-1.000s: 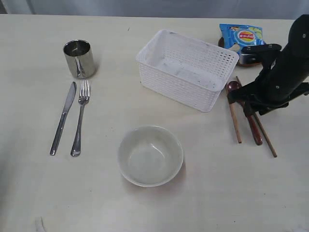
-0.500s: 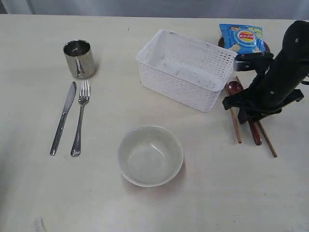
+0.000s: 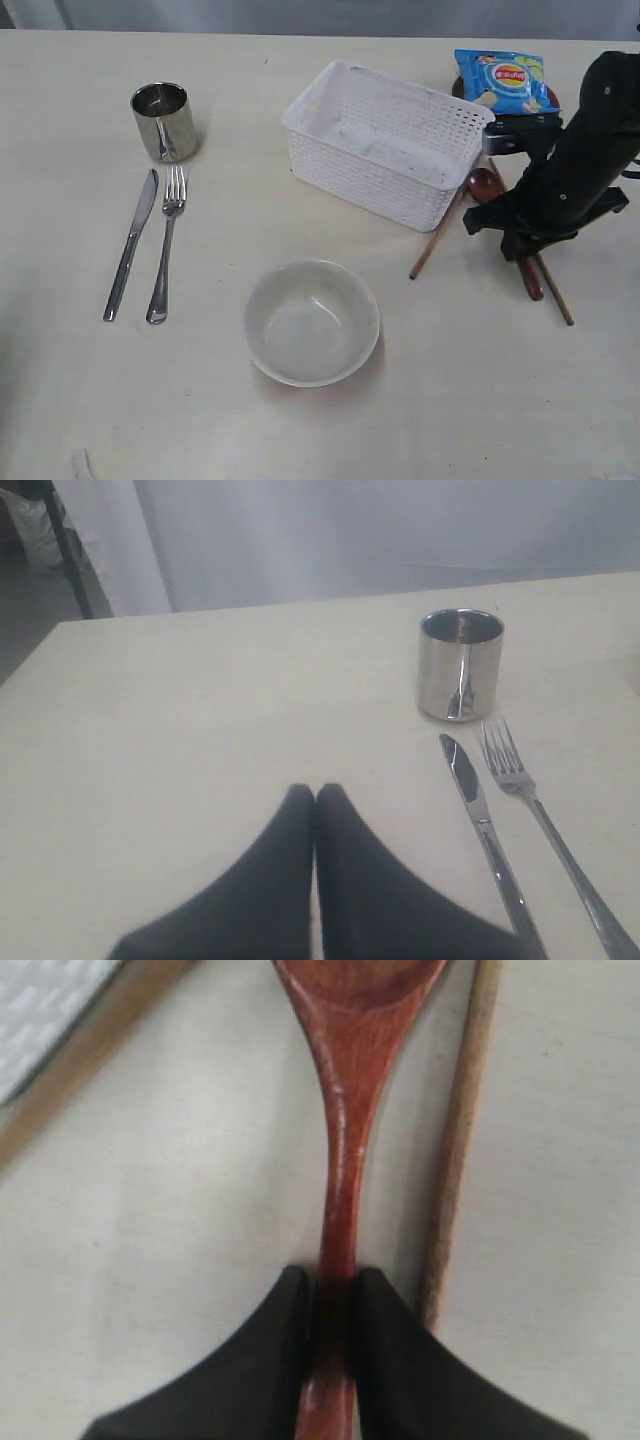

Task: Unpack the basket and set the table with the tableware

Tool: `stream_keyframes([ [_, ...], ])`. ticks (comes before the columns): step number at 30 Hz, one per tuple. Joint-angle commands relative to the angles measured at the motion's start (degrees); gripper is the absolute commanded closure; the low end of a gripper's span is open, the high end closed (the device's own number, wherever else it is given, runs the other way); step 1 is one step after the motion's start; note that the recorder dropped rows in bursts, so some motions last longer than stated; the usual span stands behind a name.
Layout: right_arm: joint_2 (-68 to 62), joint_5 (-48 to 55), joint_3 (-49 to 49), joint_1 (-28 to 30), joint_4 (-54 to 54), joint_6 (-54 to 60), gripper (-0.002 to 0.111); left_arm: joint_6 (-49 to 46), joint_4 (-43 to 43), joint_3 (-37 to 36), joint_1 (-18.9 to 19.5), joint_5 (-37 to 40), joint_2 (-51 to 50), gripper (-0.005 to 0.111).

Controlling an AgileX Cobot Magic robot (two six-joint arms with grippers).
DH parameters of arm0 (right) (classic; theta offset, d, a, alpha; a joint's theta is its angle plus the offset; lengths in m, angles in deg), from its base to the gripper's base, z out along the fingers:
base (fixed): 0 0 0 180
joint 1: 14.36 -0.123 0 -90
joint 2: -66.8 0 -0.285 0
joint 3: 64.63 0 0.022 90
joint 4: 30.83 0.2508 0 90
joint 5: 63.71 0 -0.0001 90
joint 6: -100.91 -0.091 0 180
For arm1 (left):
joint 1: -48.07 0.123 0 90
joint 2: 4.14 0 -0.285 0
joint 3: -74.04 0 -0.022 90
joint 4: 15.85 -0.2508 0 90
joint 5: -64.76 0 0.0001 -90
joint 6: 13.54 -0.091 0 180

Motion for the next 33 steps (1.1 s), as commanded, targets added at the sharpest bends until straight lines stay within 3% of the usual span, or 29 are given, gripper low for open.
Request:
stream_keyframes([
  [1, 1.8, 2.9, 1.6, -0.3, 0.1, 0.4, 0.109, 0.1, -0.2, -0.1, -0.3, 0.0, 0.1, 0.107],
  [11, 20.3, 7.6, 4.7, -0.9, 2.2, -1.7, 0.109, 0.1, -0.2, -0.1, -0.3, 0.0, 0.1, 0.107],
  [14, 26.1, 8.5, 5.2, -4.3, 4.0, 1.8, 0.109, 0.1, -0.2, -0.1, -0.3, 0.0, 0.1, 0.107],
  [18, 29.9, 9.9, 5.3, -13.7, 7.0, 8.8, 0.109, 0.1, -0.2, -0.1, -0.3, 0.0, 0.1, 0.107],
  [24, 28.5, 12.0, 5.3, -25.2, 2.5, 8.0, 0.109, 0.1, -0.2, -0.1, -0.3, 0.0, 0.1, 0.107],
  [28, 28.4, 12.0, 5.3, -27.0, 0.3, 7.5, 0.109, 0.1, -0.2, -0.1, -0.3, 0.0, 0.1, 0.107],
  [33, 28.4, 12.7, 5.3, -26.9, -7.5, -2.3, 0.109, 0.1, -0.2, -0.1, -0.3, 0.0, 0.1, 0.107],
])
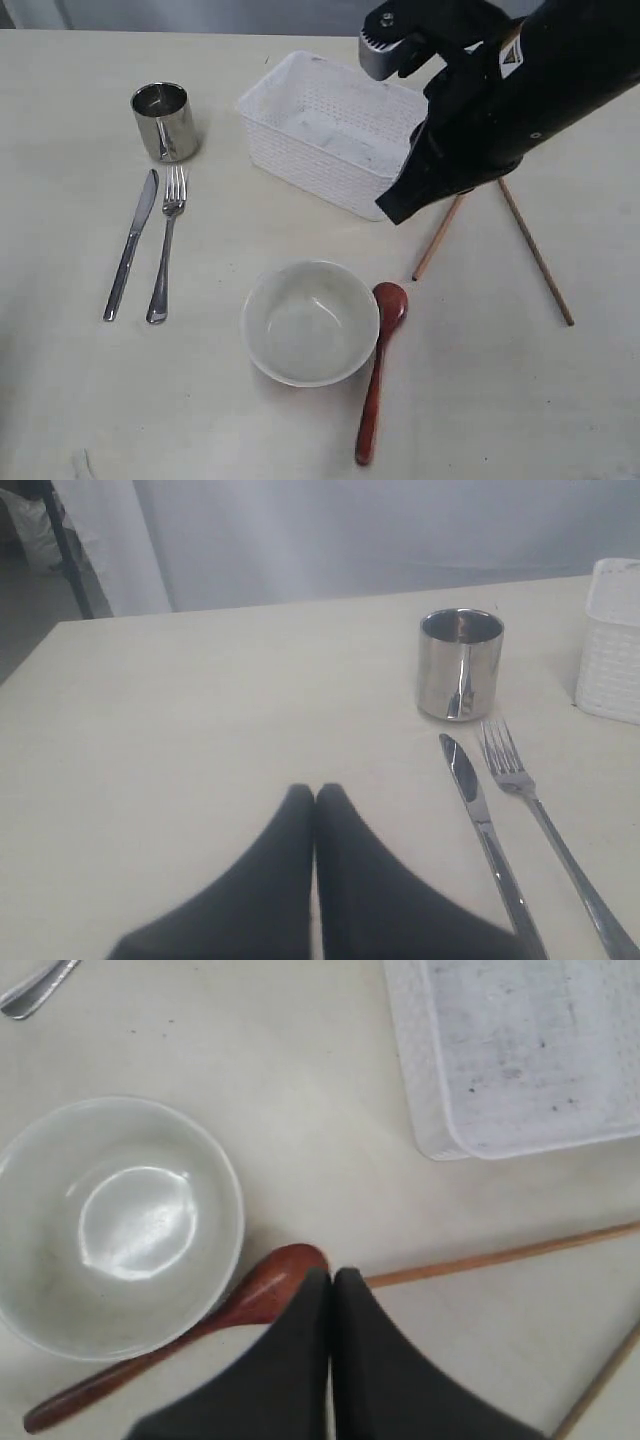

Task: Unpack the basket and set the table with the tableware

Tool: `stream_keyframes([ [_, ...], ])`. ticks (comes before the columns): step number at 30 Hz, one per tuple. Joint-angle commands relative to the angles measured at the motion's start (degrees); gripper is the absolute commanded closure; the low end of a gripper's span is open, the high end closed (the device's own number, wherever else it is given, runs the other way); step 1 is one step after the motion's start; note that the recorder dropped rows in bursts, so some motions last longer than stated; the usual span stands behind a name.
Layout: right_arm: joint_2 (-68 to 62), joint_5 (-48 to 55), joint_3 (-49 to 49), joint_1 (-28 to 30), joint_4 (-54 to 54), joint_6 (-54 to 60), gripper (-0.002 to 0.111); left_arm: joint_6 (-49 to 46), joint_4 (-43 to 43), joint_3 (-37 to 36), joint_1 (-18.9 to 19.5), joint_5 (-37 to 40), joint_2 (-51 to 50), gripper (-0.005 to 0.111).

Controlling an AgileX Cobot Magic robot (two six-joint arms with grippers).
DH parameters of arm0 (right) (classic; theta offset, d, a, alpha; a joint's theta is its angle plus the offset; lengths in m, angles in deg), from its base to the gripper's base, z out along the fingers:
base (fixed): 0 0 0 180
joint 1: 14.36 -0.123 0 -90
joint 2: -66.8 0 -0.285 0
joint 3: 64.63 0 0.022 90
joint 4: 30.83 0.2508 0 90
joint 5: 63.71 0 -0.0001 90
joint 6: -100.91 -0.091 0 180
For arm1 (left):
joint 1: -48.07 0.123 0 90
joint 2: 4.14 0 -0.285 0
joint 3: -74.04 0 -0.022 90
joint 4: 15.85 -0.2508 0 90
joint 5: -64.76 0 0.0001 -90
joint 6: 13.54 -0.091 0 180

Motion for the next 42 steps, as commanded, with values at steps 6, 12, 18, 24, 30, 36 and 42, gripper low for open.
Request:
stream_keyframes([
  [6, 0.1, 7.4, 0.0, 0.0, -6.5, -13.0, 0.109, 0.1, -0.2, -0.1, -0.3, 0.0, 0.1, 0.107],
  [12, 0.1, 16.2, -2.1, -0.2, 5.2, -13.0, 0.109, 0.1, -0.2, -0.1, -0.3, 0.0, 0.1, 0.107],
  [18, 0.1, 5.4, -12.4, -10.6, 7.6, -12.7, 0.109, 0.1, -0.2, -0.1, -0.3, 0.0, 0.1, 0.107],
  [24, -7.7, -1.2, -14.5, -18.5, 9.0, -12.6, 0.109, 0.1, -0.2, -0.1, -0.3, 0.0, 0.1, 0.107],
  [30, -14.7, -9.7, -14.5, -18.8, 9.0, -12.6, 0.109, 0.1, -0.2, -0.1, -0.3, 0.0, 0.1, 0.107],
  [36, -17.3, -13.8, -13.1, -18.8, 9.4, -12.6, 0.109, 0.1, -0.2, -0.1, -0.3, 0.0, 0.1, 0.107],
  [42, -17.3, -13.5, -9.1, -18.6, 9.4, -12.6, 0.109, 0.1, -0.2, -0.1, -0.3, 0.0, 0.1, 0.107],
])
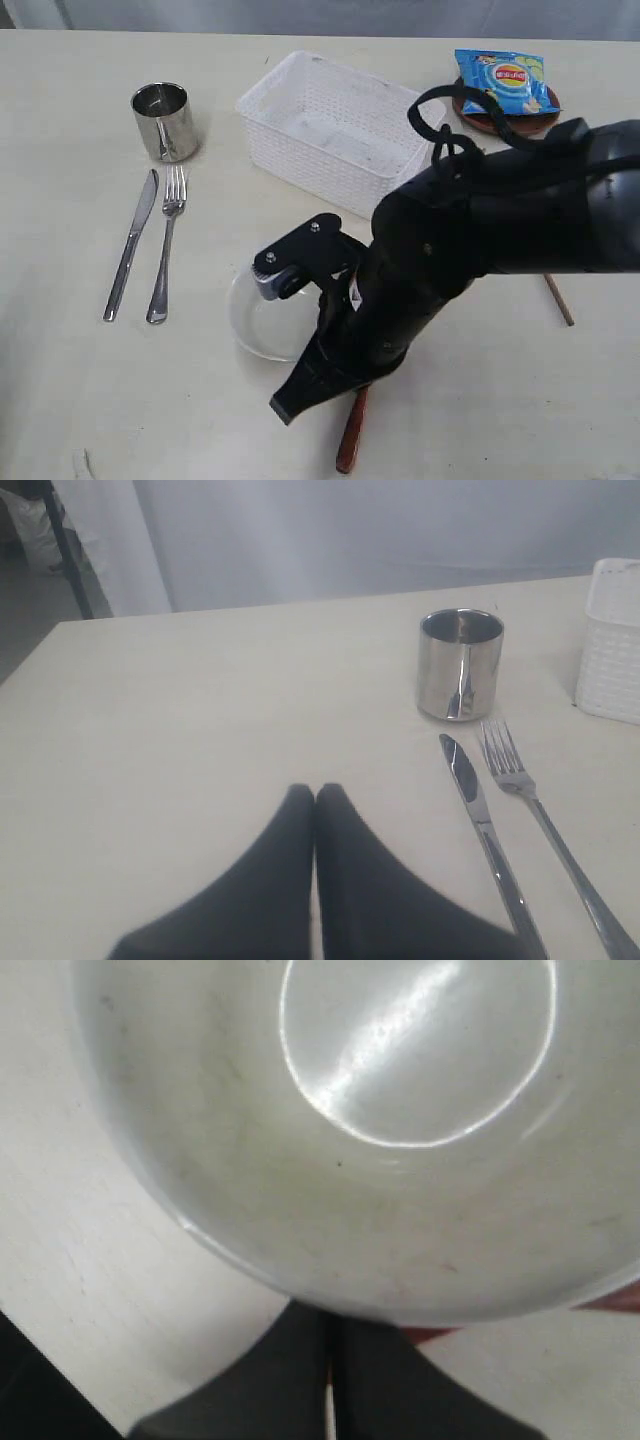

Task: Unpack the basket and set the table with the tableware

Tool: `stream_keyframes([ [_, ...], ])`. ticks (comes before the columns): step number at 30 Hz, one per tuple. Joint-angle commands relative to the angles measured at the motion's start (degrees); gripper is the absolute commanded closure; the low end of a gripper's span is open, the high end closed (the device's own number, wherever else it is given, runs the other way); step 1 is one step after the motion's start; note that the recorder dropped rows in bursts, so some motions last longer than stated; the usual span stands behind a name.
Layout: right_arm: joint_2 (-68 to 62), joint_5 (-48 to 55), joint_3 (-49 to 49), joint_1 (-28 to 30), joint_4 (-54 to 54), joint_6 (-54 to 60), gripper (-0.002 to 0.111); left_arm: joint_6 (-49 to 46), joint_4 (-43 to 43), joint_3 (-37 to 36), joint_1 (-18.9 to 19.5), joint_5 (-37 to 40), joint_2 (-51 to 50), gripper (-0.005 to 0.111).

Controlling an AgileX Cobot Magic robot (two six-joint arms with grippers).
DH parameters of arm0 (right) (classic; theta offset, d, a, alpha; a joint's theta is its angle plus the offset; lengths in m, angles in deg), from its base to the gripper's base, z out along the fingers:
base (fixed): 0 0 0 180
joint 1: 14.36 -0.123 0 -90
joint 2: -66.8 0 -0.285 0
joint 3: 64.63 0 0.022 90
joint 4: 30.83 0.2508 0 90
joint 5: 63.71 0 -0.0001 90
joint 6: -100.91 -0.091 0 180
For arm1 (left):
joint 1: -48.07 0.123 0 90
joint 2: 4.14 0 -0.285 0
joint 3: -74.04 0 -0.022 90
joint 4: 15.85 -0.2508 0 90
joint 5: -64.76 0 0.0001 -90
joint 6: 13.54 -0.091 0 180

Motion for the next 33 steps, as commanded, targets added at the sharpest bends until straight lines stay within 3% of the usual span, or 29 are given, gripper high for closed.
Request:
stream_keyframes([
  [1, 0.0, -0.2, 2.8, -0.1, -0.1, 0.1, 0.109, 0.1, -0.2, -0.1, -0.3, 0.0, 0.1, 0.107],
  [10, 1.0, 9.1, 2.9, -0.1, -6.4, -5.6, 0.109, 0.1, -0.2, -0.1, -0.3, 0.0, 0.1, 0.107],
  [16, 4.5, 9.7, 2.7, -0.1, -6.8, -8.5, 0.109, 0.1, -0.2, -0.1, -0.3, 0.0, 0.1, 0.107],
  [23, 4.4, 2.3, -0.7, -4.9, 5.9, 2.3, 0.109, 0.1, 0.0, -0.1, -0.3, 0.0, 0.1, 0.107],
  [28, 4.4, -4.6, -5.8, -8.7, 6.0, 2.1, 0.109, 0.1, 0.0, -0.1, -0.3, 0.0, 0.1, 0.107],
  [33, 4.2, -8.3, -8.2, -8.9, 6.0, 2.1, 0.109, 0.1, 0.0, -0.1, -0.3, 0.0, 0.1, 0.107],
])
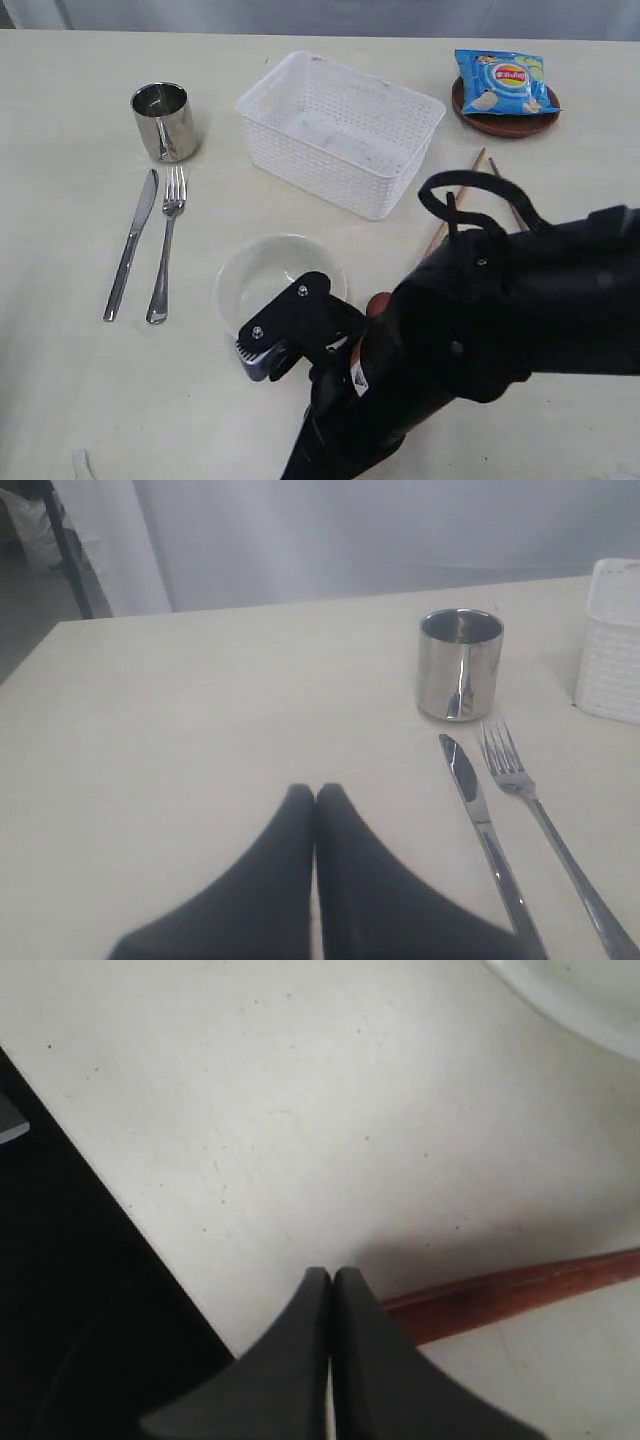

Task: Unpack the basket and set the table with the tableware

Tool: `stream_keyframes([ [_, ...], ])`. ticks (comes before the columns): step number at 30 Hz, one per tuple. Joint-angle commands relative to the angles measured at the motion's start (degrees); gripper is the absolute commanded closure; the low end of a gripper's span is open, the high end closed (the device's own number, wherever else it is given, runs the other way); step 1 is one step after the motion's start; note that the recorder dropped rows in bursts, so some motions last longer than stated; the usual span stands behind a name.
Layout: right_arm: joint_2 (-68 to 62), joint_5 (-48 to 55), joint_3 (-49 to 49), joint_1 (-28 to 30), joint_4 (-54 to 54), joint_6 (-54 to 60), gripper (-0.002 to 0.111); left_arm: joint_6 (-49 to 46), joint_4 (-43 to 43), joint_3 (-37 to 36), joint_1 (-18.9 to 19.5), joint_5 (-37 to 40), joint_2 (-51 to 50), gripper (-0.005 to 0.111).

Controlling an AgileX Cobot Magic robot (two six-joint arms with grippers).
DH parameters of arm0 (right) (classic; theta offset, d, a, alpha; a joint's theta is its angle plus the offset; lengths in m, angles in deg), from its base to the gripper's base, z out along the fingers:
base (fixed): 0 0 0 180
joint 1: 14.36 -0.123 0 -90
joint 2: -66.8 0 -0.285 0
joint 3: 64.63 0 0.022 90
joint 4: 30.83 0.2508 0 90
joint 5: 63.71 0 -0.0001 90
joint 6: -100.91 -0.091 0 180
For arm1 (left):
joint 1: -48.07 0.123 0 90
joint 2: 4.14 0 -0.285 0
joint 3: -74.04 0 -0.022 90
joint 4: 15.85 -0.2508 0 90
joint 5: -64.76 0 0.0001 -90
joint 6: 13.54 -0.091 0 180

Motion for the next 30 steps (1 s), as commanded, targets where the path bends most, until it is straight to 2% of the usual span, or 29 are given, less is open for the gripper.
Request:
stream_keyframes([
  [1, -0.3, -2.9, -1.4, -0.2, 0.0, 0.6, 0.109, 0.1, 0.0, -0.1, -0.3, 0.0, 0.1, 0.107],
  [17, -4.4, -1.3, -1.4, 0.0, -1.0, -1.3, 0.109, 0.1, 0.0, -0.1, -0.3, 0.0, 0.1, 0.107],
  [19, -4.2, -0.3, -1.4, 0.0, -4.9, -5.1, 0.109, 0.1, 0.0, -0.1, -0.3, 0.0, 0.1, 0.107],
  [24, -4.2, 5.0, -1.4, 0.0, -24.1, -23.7, 0.109, 0.1, 0.0, -0.1, -0.3, 0.0, 0.1, 0.107],
  [30, -3.4, 11.8, -1.4, 0.0, -35.7, -35.2, 0.109, 0.1, 0.0, -0.1, -0.3, 0.0, 0.1, 0.107],
])
